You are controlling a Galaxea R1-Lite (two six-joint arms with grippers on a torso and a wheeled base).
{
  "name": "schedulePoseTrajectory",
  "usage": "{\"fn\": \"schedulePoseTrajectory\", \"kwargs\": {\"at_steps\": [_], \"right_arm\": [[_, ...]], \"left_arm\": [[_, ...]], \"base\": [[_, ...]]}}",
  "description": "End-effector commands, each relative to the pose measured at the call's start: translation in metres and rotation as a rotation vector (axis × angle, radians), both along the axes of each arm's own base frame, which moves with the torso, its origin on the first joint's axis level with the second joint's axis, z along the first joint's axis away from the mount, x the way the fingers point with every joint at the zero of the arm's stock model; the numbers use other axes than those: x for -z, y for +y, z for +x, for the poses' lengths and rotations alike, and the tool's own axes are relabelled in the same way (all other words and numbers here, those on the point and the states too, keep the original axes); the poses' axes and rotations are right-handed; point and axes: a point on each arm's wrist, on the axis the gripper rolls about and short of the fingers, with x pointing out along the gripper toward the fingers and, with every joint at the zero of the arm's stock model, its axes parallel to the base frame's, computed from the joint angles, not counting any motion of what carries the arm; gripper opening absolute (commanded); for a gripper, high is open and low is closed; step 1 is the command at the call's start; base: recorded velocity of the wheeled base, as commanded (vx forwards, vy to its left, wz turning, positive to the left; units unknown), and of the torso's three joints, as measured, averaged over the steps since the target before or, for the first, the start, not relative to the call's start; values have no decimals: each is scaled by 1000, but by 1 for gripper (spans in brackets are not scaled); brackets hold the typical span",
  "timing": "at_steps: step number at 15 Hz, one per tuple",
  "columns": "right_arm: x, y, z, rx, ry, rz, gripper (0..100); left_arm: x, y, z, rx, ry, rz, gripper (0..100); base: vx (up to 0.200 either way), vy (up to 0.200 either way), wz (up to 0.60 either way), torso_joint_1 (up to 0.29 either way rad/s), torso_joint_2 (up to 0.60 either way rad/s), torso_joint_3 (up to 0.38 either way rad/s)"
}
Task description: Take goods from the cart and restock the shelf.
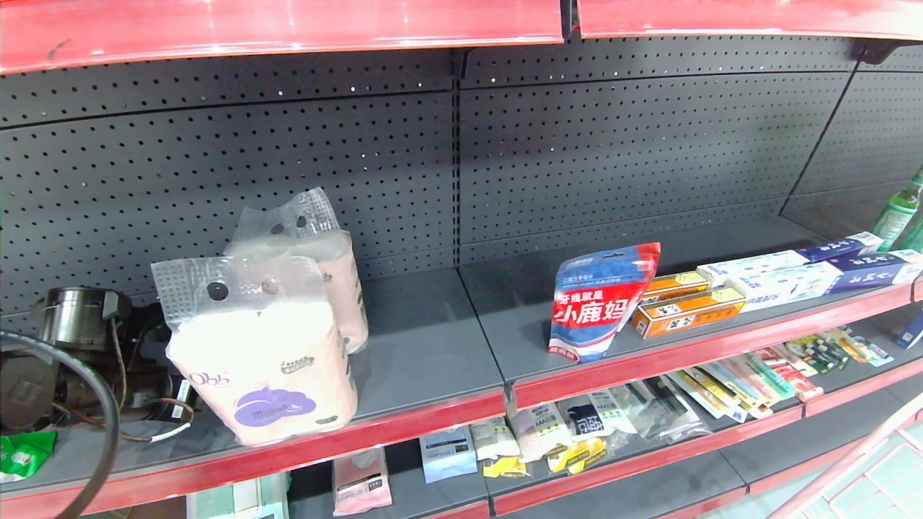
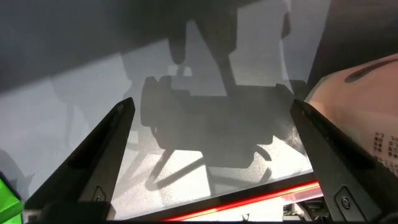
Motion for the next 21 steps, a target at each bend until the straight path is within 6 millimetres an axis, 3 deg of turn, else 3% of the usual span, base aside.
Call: {"fn": "schedulePoseTrajectory", "kwargs": {"at_steps": [1,12,21], "right_arm": [[0,0,0,-1,1,0,100],[0,0,0,-1,1,0,100],[0,0,0,-1,1,0,100]], "left_arm": [[-1,-1,0,2,-4,0,100],[-1,-7,-1,20,-2,-1,100],[-6,19,-7,-74,-21,14,100]], "base": [[0,0,0,0,0,0],[0,0,0,0,0,0],[0,0,0,0,0,0]]}}
